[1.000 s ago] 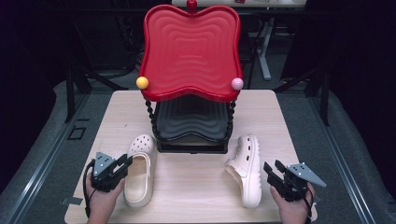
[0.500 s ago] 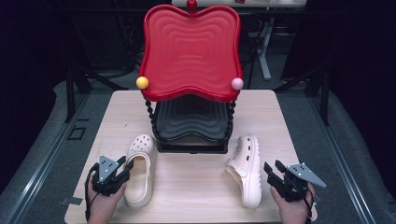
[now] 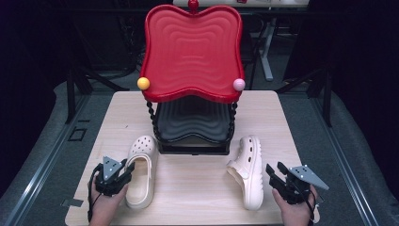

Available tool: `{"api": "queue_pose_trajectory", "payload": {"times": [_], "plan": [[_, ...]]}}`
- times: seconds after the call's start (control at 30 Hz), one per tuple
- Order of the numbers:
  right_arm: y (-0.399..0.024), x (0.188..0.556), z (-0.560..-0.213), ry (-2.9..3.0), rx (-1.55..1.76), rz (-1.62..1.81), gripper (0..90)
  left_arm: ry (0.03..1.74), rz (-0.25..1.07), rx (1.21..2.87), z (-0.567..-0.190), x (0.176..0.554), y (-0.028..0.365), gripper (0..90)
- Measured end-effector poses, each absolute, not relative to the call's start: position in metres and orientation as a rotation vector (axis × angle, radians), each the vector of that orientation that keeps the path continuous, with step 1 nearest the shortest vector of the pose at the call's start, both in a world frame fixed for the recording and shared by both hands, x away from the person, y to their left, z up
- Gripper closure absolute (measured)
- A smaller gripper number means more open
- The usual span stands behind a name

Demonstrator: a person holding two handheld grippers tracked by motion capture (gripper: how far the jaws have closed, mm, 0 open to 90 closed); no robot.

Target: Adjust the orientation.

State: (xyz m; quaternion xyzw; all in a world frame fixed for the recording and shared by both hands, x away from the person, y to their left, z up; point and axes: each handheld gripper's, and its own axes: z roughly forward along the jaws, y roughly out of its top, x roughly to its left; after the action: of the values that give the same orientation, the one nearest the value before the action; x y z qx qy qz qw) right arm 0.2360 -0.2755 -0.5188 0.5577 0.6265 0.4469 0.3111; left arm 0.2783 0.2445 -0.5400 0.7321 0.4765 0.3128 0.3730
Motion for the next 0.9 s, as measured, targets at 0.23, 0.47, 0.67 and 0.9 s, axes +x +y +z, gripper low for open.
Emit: {"api": "queue_pose_trajectory", "payload": {"times": [0.23, 0.47, 0.67, 0.9], "plan": [[-0.269, 0.233, -0.513, 1.685, 1.43, 1.163, 67.9, 1.255, 0.793, 1.868, -0.538, 0.276, 0.243, 73.0], [-0.237, 0.228, -0.506, 1.8, 1.293, 1.126, 81.8, 1.293, 0.769, 1.865, -0.535, 0.268, 0.237, 73.2], [-0.213, 0.231, -0.512, 1.903, 1.189, 0.961, 87.4, 1.294, 0.742, 1.867, -0.534, 0.263, 0.237, 72.9], [-0.223, 0.234, -0.511, 1.887, 1.25, 0.987, 90.0, 1.287, 0.708, 1.828, -0.535, 0.262, 0.241, 70.4]]}}
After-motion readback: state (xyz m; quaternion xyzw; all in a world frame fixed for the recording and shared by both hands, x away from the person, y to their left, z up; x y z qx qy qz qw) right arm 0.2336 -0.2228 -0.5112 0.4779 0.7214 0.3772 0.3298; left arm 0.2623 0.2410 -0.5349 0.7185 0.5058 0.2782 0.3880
